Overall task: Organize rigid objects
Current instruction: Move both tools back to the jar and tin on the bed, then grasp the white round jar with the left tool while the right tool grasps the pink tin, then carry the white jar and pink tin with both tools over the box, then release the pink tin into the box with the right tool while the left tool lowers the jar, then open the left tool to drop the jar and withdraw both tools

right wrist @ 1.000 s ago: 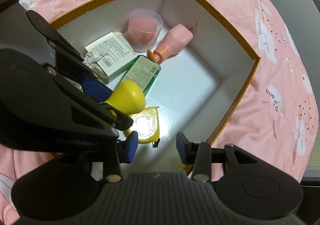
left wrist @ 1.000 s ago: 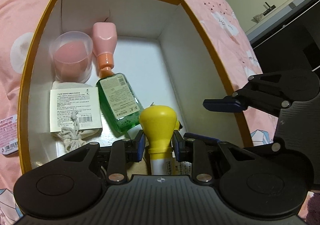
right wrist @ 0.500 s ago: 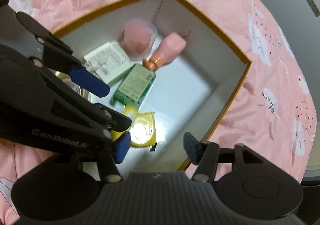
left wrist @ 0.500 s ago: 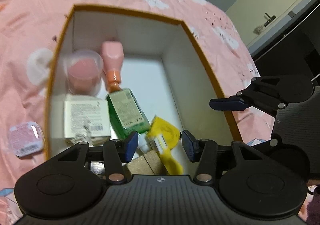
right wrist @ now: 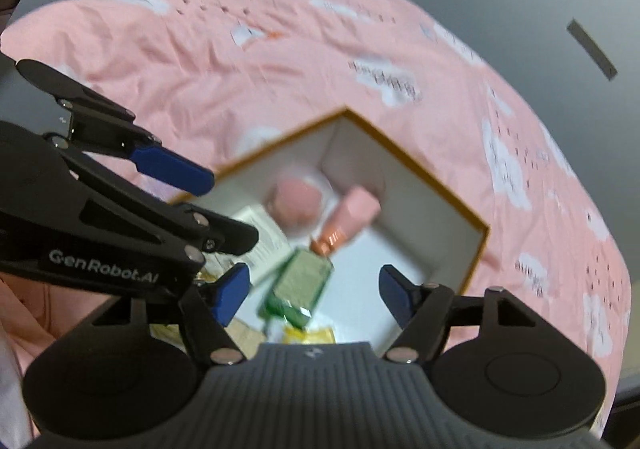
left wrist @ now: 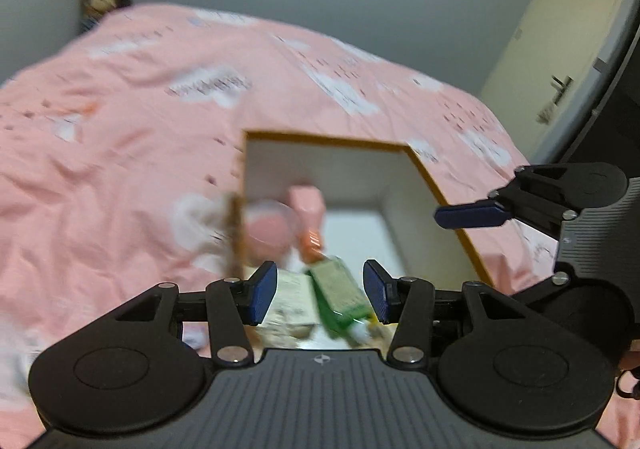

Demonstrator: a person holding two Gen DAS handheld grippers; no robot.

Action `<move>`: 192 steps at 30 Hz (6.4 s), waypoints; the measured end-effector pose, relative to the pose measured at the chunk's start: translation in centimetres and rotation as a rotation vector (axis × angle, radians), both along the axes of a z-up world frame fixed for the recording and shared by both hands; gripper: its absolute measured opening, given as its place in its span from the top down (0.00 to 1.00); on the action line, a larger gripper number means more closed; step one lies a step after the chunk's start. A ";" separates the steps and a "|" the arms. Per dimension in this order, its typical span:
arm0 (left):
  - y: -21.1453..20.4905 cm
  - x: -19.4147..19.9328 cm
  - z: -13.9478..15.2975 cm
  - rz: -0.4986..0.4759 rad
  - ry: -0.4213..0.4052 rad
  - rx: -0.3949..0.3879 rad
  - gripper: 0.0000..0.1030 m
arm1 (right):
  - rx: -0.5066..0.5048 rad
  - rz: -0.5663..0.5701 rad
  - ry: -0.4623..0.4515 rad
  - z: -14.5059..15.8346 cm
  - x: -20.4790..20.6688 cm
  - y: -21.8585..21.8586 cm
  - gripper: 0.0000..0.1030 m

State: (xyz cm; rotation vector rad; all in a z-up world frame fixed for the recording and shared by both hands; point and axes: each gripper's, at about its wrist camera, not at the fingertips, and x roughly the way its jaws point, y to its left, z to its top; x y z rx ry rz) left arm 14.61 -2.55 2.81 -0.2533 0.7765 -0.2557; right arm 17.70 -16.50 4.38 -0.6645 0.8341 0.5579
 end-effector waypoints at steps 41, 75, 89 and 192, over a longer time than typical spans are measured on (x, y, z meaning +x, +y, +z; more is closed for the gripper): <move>16.0 -3.1 -6.6 0.333 0.257 0.204 0.23 | -0.387 0.531 0.337 -13.5 3.9 20.3 0.37; 10.9 -3.8 -9.6 0.211 0.176 0.500 0.44 | -0.384 0.496 0.301 -13.8 3.8 21.3 0.49; 8.9 -4.5 -4.9 0.203 0.024 0.421 0.44 | -0.200 0.423 0.166 -4.9 1.7 17.6 0.49; -9.8 7.3 -4.8 -0.238 0.124 0.082 0.33 | -0.279 0.091 0.145 -4.9 3.7 -6.6 0.25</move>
